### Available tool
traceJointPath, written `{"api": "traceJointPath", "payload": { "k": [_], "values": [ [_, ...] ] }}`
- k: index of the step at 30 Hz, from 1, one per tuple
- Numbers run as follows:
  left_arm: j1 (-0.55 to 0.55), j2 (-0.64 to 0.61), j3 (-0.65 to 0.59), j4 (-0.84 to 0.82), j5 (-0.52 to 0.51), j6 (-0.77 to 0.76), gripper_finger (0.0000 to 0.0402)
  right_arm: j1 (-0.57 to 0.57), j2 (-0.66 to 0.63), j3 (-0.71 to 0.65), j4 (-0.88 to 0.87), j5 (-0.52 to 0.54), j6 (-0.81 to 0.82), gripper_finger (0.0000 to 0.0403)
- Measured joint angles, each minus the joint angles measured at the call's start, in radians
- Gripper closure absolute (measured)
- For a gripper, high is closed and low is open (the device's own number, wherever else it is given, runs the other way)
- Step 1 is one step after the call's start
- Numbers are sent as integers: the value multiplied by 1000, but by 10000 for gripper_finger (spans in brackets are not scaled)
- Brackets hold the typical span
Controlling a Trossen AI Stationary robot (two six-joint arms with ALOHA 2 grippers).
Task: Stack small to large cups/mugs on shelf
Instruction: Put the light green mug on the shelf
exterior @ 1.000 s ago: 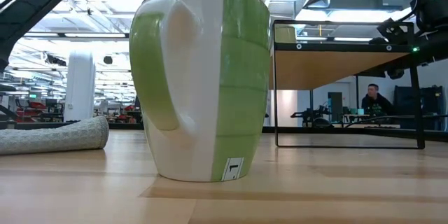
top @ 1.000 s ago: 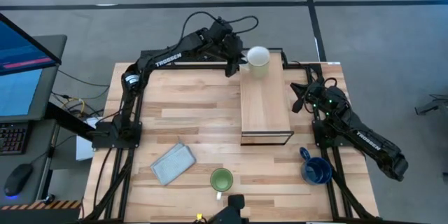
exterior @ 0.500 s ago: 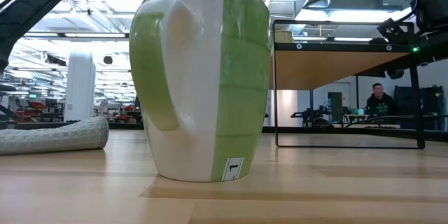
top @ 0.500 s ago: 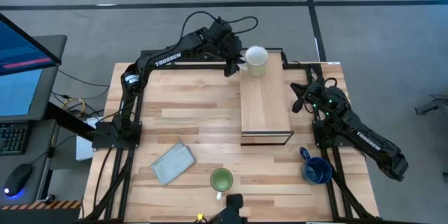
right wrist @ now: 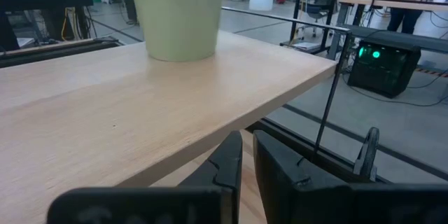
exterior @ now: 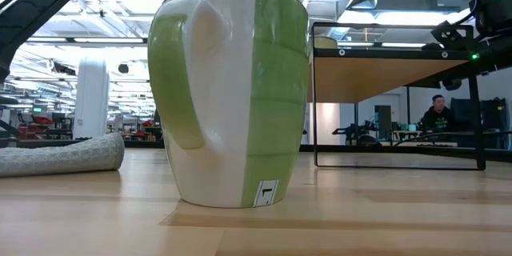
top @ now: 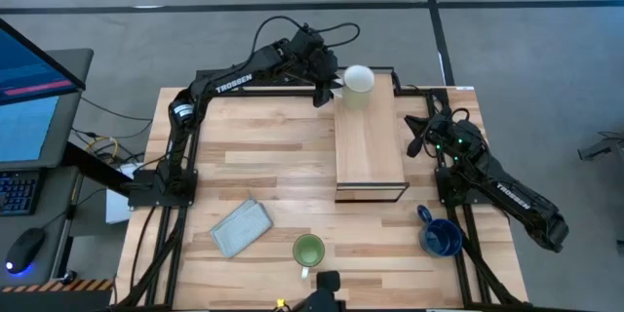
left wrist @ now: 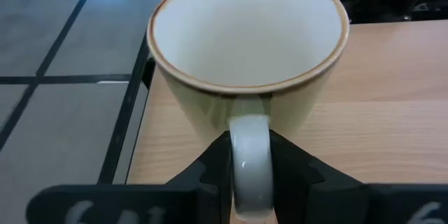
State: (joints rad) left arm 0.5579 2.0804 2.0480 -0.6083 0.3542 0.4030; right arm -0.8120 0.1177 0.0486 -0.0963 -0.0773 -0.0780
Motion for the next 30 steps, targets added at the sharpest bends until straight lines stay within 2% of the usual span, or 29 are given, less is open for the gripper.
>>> {"api": "traceJointPath", "payload": {
  "k": [5, 13, 30],
  "values": [
    [0, 0, 0, 7, 0, 2, 356, 0, 0, 0, 0, 0, 0, 343],
    [0, -1, 0, 29, -2, -4, 337, 0, 0, 0, 0, 0, 0, 343],
    [0, -2, -6, 36, -28, -48, 339, 0, 0, 0, 0, 0, 0, 343]
  ]
}}
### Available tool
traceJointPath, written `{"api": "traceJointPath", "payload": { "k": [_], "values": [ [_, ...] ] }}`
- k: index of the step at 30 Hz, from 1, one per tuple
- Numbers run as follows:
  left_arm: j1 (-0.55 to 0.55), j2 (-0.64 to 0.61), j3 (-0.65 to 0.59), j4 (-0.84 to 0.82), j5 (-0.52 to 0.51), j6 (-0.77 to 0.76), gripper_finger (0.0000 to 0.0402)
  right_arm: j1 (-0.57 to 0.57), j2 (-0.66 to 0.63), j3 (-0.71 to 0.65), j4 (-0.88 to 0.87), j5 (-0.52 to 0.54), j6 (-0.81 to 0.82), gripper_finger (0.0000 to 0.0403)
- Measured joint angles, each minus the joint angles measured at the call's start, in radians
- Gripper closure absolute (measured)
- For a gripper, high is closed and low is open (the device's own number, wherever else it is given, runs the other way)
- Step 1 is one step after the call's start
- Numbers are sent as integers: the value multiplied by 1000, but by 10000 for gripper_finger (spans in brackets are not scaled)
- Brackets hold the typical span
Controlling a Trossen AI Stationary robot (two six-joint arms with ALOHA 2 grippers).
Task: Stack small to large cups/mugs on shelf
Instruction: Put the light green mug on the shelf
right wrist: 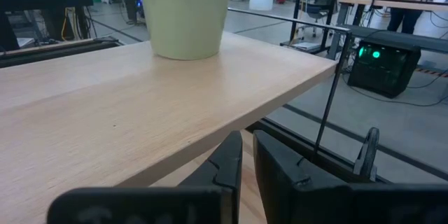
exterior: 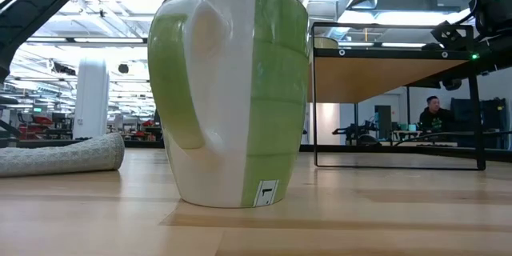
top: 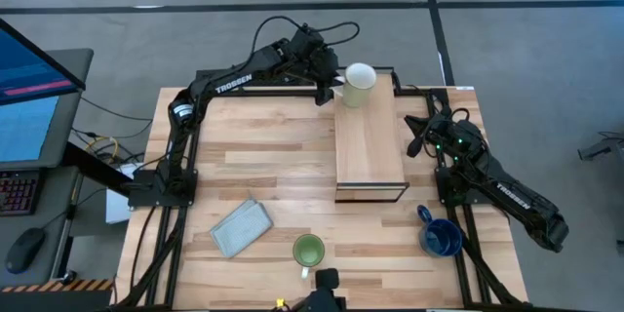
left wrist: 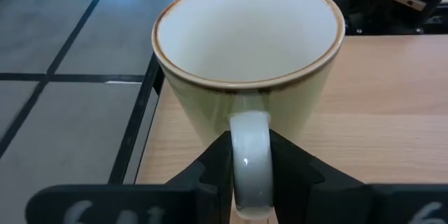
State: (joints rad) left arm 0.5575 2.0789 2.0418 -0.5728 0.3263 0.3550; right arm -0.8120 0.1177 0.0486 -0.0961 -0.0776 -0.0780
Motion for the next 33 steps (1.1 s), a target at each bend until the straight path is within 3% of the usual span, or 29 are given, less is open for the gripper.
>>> {"api": "traceJointPath", "payload": {
  "k": [15, 23, 33],
  "values": [
    [0, 0, -1, -16, -2, 11, 338, 0, 0, 0, 0, 0, 0, 343],
    [0, 0, -1, -14, -77, 3, 338, 0, 0, 0, 0, 0, 0, 343],
    [0, 0, -2, -14, -80, 10, 338, 0, 0, 0, 0, 0, 0, 343]
  ]
}}
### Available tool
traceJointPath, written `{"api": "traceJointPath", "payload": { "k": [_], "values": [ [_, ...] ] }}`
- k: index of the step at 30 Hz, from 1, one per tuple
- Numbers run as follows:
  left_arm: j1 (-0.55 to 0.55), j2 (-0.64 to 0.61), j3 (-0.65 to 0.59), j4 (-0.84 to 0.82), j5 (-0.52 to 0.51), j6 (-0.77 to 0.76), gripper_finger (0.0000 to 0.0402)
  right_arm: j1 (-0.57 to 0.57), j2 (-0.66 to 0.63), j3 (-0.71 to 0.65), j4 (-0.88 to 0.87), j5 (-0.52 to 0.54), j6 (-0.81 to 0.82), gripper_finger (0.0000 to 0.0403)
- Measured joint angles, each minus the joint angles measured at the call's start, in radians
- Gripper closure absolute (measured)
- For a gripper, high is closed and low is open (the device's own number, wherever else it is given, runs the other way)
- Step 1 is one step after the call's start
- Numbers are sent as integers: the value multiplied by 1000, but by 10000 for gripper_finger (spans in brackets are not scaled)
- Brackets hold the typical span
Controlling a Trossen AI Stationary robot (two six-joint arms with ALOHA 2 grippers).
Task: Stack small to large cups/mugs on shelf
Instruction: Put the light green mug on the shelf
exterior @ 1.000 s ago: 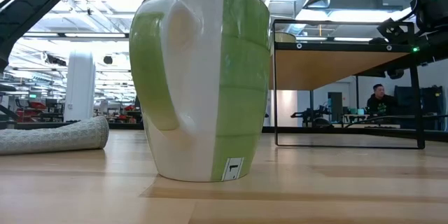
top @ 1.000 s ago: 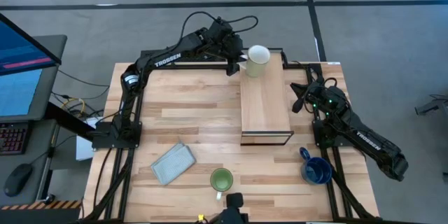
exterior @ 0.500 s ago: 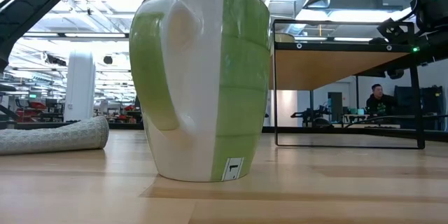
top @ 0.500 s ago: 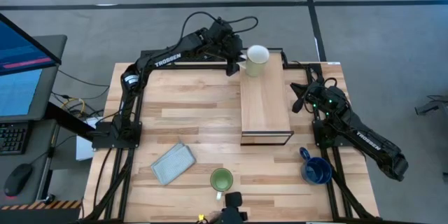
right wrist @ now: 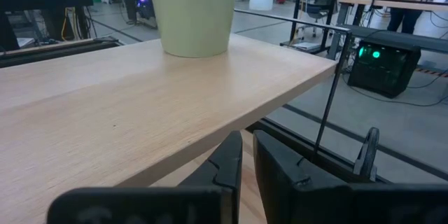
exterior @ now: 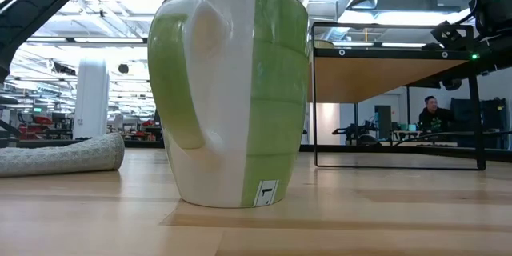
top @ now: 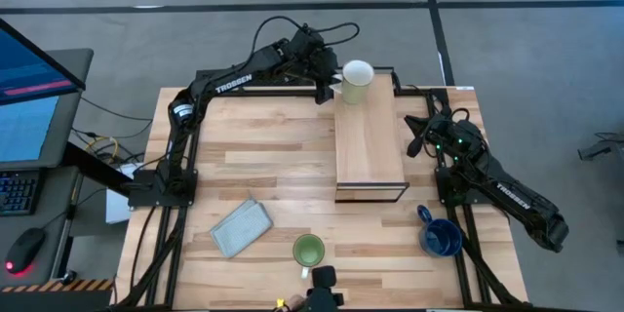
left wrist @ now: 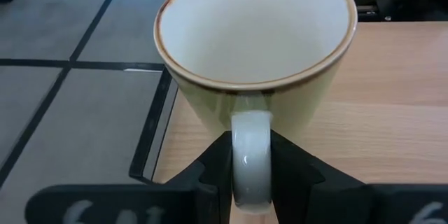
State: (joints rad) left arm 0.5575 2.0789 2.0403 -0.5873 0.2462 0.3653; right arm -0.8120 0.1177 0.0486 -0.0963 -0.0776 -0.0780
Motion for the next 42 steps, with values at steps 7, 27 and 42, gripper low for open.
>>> {"api": "traceJointPath", "payload": {
  "k": [7, 27, 42],
  "values": [
    [0, 0, 0, -1, 0, 14, 338, 0, 0, 0, 0, 0, 0, 343],
    [-16, 0, 0, -3, 1, 43, 266, 0, 0, 0, 0, 0, 0, 343],
    [-20, 0, 0, 43, -20, 50, 264, 0, 0, 0, 0, 0, 0, 343]
  ]
}}
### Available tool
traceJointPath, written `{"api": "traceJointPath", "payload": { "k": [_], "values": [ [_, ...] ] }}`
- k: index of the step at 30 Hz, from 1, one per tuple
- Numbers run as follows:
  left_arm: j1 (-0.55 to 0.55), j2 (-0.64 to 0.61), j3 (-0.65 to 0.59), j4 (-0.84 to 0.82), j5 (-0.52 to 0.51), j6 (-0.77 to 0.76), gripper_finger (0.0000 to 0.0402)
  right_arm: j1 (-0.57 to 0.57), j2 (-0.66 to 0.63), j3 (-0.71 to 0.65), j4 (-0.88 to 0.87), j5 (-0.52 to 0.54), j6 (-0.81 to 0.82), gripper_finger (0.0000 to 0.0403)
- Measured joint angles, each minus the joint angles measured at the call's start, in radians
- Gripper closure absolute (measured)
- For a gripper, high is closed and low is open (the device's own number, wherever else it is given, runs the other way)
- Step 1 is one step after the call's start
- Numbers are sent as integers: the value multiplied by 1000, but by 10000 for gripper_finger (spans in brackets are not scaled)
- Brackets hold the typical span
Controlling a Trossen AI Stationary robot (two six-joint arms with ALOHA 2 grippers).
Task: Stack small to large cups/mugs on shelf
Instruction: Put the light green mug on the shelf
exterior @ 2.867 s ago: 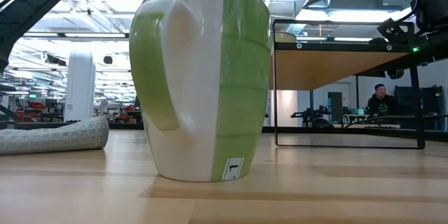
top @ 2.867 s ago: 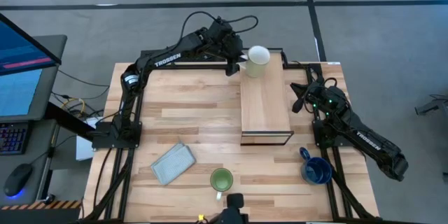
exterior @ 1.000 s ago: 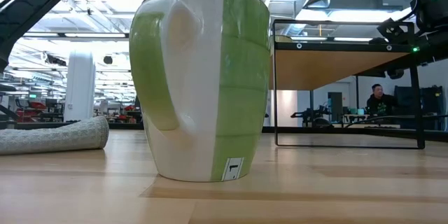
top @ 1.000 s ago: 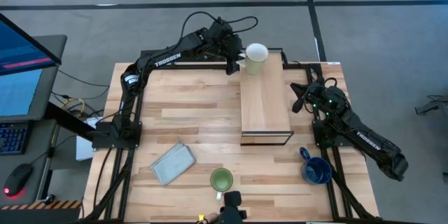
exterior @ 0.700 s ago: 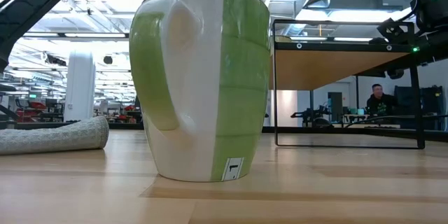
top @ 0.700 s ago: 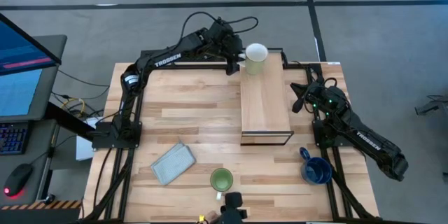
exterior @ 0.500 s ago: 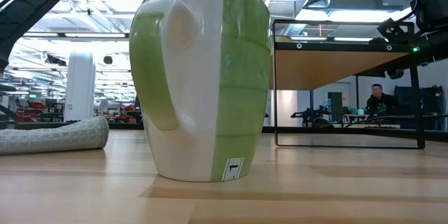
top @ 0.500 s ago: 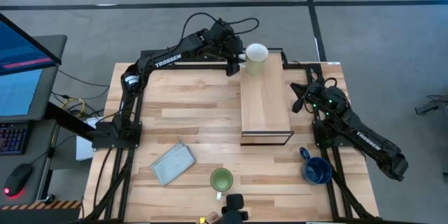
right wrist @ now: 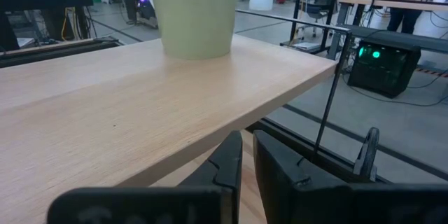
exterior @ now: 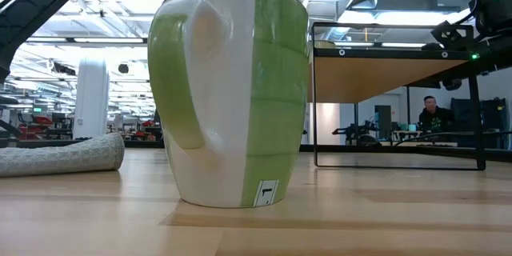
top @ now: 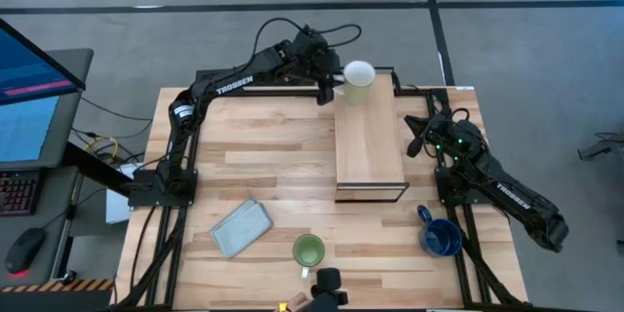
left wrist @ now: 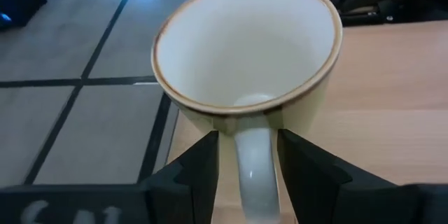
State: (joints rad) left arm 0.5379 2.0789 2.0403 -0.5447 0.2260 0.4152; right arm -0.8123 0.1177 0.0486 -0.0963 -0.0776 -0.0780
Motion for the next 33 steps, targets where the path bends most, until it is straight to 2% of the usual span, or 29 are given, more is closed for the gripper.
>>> {"api": "traceJointPath", "payload": {
  "k": [19, 27, 33],
  "values": [
    [0, 0, 0, 53, -4, -1, 264, 0, 0, 0, 0, 0, 0, 343],
    [0, 1, 0, 88, -72, 6, 264, 0, 0, 0, 0, 0, 0, 343],
    [1, 1, 0, 97, -77, 7, 264, 0, 0, 0, 0, 0, 0, 343]
  ]
}}
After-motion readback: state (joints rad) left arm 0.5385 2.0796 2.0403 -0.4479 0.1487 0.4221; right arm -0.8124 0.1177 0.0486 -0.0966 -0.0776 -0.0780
